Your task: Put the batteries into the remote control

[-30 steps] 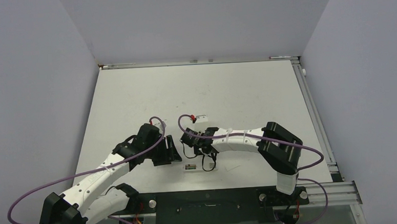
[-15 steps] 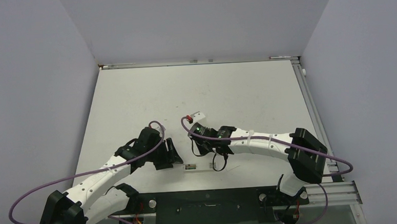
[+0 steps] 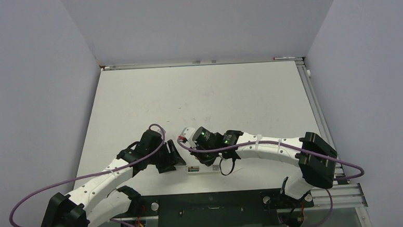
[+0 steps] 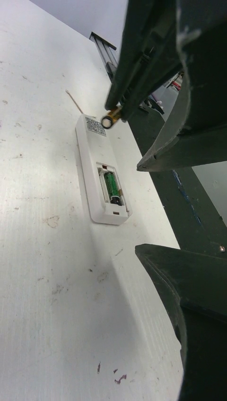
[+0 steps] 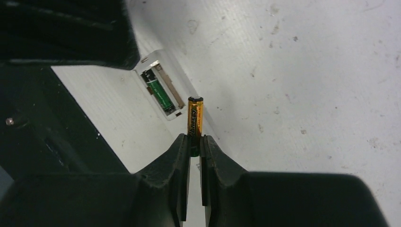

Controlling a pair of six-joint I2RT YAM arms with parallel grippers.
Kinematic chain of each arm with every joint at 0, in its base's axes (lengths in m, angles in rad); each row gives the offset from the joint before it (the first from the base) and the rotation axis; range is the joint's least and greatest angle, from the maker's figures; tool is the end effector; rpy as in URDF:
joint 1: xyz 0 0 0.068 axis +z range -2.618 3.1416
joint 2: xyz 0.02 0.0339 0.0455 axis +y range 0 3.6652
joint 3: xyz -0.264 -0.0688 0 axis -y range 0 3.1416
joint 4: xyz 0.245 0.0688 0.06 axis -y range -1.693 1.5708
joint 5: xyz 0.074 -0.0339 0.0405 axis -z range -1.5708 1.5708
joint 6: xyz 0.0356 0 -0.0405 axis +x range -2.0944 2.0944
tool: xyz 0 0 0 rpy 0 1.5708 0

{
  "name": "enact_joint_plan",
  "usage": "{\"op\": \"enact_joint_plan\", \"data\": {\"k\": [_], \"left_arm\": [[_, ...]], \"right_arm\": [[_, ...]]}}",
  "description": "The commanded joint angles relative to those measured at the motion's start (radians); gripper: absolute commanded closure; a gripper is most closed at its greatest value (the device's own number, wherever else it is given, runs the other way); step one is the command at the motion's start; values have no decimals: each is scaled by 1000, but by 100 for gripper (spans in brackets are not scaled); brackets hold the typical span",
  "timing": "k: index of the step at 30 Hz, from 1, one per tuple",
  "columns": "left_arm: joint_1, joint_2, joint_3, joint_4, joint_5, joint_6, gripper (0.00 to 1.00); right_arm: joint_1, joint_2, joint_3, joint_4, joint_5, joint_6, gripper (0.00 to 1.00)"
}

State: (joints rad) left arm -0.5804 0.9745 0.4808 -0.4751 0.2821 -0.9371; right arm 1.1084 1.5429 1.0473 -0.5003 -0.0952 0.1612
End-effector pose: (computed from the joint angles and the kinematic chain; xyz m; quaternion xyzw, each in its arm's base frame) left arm 0.1427 -0.1054 0.1795 -0.1267 0.9380 -0.2994 0.1206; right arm 0.1380 0.2845 0.2218 -0.4489 0.8463 0.2047 0.2010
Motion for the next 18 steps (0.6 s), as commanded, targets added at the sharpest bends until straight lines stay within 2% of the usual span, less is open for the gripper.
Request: {"op": "enact_joint_plan", "data": {"k": [1, 18], "left_arm": [[21, -27, -8, -4, -34, -25, 45], [122, -136, -44, -81, -48, -34, 42]], "right_arm": [[22, -50, 11, 8, -91, -151, 92], [48, 68, 101, -69, -145, -325, 91]]}}
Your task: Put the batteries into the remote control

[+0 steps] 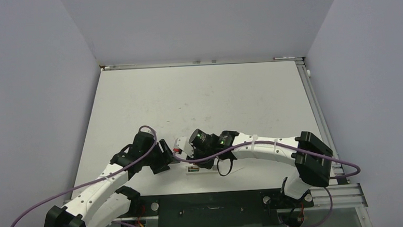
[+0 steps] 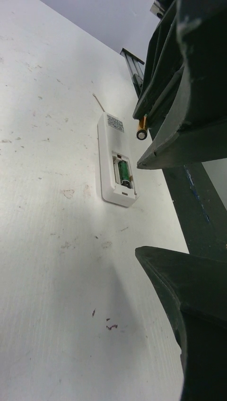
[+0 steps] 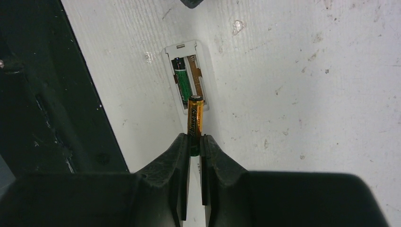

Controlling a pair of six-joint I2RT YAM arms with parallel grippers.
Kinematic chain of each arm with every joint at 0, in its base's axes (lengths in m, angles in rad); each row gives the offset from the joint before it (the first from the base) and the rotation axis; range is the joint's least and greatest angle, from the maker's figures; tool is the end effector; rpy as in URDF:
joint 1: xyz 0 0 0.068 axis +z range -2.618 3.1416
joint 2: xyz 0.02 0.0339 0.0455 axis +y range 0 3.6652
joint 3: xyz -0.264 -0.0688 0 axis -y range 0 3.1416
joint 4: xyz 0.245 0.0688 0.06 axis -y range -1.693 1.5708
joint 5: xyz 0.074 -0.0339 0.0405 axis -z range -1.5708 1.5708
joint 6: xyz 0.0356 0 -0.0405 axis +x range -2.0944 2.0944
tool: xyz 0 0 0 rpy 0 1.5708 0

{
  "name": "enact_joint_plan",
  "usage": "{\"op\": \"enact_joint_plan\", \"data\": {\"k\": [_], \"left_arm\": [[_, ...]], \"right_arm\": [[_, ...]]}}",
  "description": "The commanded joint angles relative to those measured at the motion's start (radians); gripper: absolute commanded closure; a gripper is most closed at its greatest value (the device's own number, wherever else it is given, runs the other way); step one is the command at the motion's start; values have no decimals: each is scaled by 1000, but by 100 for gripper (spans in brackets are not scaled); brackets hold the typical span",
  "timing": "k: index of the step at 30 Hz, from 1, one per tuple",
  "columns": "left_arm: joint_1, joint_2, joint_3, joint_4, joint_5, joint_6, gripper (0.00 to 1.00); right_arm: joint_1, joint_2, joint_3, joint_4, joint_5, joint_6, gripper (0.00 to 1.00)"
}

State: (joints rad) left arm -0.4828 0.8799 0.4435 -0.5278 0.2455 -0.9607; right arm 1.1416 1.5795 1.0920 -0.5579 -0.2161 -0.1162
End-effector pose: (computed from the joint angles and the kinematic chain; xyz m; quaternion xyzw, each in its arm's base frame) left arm 0.1386 -0.0824 0.1786 -0.1886 0.9289 -0.2836 0.1453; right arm 0.1268 0.2954 0.2216 -0.5874 0.7599 0.2174 0.1739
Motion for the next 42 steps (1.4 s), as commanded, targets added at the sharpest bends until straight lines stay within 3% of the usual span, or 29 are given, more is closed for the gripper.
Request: {"op": "enact_joint_plan", "data": {"k": [1, 29, 42], "left_arm": [[31, -49, -9, -32, -11, -10, 42], [89, -65, -41, -6, 49, 0, 41], [90, -38, -64, 50, 95, 14, 41]], "right_arm": [[16, 39, 63, -14, -25, -51, 91], [40, 184, 150, -24, -14, -65, 79], [40, 99, 129, 5, 43, 15, 77]]}}
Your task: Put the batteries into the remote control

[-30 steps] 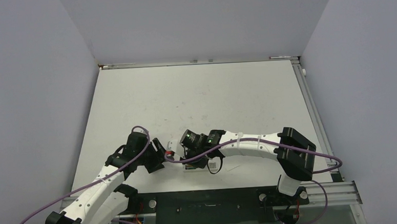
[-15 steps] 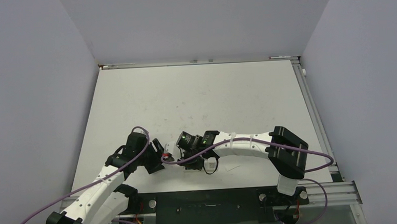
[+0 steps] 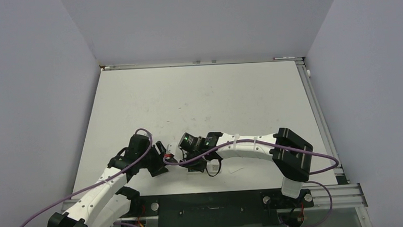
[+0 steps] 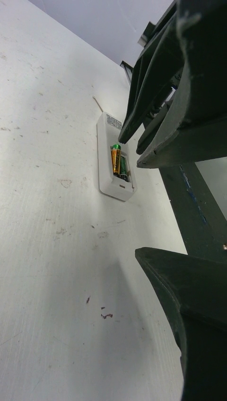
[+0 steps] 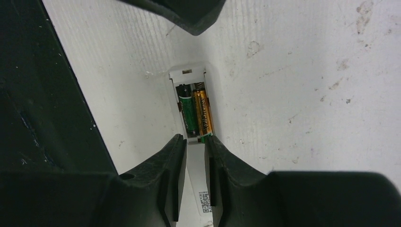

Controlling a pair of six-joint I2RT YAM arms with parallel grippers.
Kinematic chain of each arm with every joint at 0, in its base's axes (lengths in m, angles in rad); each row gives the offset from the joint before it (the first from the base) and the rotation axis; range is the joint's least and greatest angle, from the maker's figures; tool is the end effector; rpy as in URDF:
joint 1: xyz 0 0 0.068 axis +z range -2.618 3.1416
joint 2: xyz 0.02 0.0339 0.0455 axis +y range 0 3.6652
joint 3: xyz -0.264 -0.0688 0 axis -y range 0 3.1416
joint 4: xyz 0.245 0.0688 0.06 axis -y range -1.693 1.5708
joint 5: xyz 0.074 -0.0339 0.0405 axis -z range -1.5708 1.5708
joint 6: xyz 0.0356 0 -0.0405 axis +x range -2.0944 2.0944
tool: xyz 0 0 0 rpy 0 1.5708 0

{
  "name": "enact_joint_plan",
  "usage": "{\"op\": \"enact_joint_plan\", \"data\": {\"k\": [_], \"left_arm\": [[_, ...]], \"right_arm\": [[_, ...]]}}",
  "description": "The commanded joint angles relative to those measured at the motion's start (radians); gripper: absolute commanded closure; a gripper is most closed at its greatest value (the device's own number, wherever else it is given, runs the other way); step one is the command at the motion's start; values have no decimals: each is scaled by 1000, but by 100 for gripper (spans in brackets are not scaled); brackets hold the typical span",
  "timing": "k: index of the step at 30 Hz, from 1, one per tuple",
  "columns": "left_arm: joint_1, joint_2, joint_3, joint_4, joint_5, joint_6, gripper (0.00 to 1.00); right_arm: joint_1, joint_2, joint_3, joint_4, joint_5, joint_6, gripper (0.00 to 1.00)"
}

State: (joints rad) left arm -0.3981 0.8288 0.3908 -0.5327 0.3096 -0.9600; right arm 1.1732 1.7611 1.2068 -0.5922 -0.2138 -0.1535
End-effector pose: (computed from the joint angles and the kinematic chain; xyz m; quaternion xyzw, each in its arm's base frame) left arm 0.1339 -0.0681 0.1695 -0.2179 0.9195 -0.2980 0.1347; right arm 0.1303 0.3299 0.1957 -0.6162 0.7520 0.1932 0.1318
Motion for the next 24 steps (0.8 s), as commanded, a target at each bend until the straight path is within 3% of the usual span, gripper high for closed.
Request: {"op": "enact_joint_plan", "data": {"k": [1, 7, 11, 24], "left_arm": [[5, 18, -13, 62, 37, 16, 41], [1, 76, -12, 127, 77, 33, 42], [-8, 126, -8, 187, 97, 41, 48], [-124, 300, 20, 333, 112, 35, 61]], "right_arm": [[8, -95, 8, 44, 53, 73, 77], [8, -202, -58, 107, 163, 240, 78], [5, -240, -80, 110, 254, 397, 78], [-14, -271, -217, 195, 253, 781, 77]]}}
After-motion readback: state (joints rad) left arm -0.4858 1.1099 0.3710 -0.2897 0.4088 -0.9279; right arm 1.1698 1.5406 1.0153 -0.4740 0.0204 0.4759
